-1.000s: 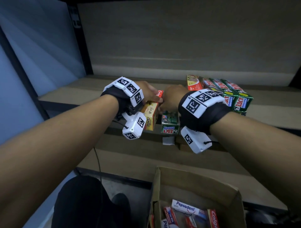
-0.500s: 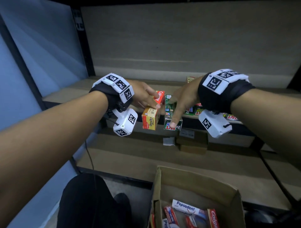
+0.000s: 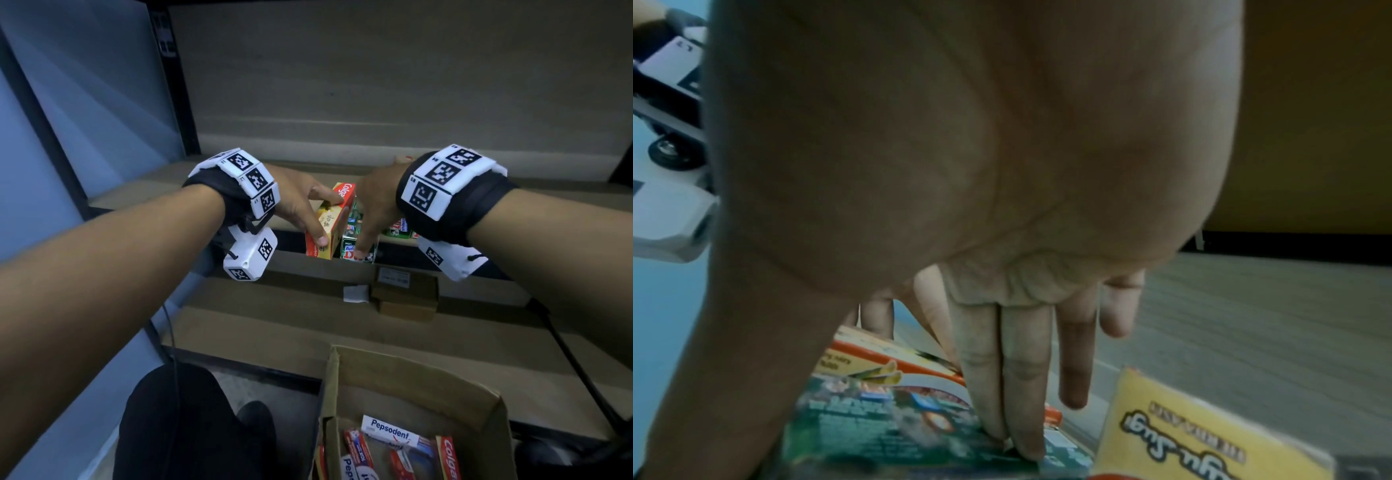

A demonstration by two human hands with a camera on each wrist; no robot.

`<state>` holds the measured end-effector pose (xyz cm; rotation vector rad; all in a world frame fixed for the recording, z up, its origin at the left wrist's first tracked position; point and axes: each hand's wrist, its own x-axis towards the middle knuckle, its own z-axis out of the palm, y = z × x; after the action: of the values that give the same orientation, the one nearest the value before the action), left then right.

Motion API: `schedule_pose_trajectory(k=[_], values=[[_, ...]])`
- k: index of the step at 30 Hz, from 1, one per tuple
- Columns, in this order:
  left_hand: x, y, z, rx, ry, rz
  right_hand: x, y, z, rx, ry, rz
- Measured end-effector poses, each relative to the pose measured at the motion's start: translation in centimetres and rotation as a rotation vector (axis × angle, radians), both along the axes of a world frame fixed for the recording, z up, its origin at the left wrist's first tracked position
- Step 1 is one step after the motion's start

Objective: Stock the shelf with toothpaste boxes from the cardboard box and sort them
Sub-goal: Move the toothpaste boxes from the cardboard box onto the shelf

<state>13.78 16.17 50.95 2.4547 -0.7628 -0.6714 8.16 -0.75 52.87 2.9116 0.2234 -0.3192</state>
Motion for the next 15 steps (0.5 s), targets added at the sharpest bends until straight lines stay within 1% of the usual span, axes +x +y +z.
schedule_pose_trajectory(k=[4, 7, 12, 15], values=[[0.6, -0.8, -0.3, -0.054, -0.060, 0.026, 1.0, -0.7, 0.0, 0.035, -0.014, -0.016], [1.1, -1.4, -0.5, -0.093, -0.072, 0.056, 1.7, -1.5, -0.4, -0.015, -0.015, -0.029], [1.9, -2.3, -1.0, -0.143, -0.144, 0.089, 2.3, -3.1, -0.7, 0.000, -0.069, 0.019], [2.5, -2.8, -1.2, -0.149, -0.159, 0.095, 2.3, -3.8, -1.1, 0.038, -0.093, 0.023]])
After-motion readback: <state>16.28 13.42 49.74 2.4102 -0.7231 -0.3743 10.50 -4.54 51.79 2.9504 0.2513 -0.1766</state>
